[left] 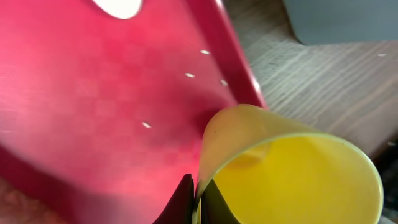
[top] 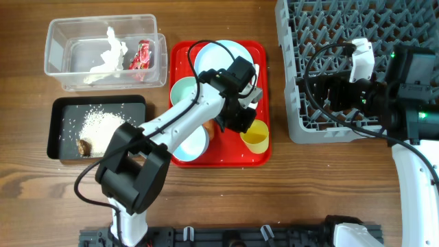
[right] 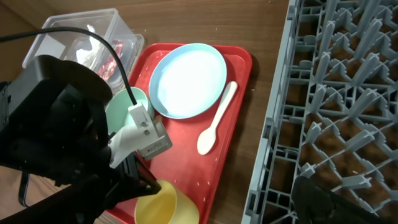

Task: Sort waste into correct bins and load items into the dishwasher rack
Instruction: 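Lift the yellow cup toward the right gripper and hand it over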

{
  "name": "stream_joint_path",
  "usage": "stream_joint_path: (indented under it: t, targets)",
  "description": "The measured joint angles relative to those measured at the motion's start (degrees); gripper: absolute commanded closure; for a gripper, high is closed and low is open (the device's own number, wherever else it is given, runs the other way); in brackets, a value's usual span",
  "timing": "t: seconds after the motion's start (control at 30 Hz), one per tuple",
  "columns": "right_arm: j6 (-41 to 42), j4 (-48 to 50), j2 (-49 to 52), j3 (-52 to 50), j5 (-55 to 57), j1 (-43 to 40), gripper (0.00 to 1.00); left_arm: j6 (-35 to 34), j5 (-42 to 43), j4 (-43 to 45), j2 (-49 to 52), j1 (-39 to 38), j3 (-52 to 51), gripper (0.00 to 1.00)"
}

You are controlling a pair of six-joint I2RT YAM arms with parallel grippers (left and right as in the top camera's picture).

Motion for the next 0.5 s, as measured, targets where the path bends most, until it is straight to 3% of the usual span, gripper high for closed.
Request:
stream_joint_path:
  t: [0.2,0.5]
  targets:
    - [1.42,1.4,0.0,0.0,-1.46,0.0,0.0,0.0,10.19,-0.15,-0.37,6.45,2.01,0.96]
    - [-0.9,9.53,0.5,-0.11,-15.91,0.0,0.01,-0.07,37.86,6.58,-3.72,22.71,3.52,0.96]
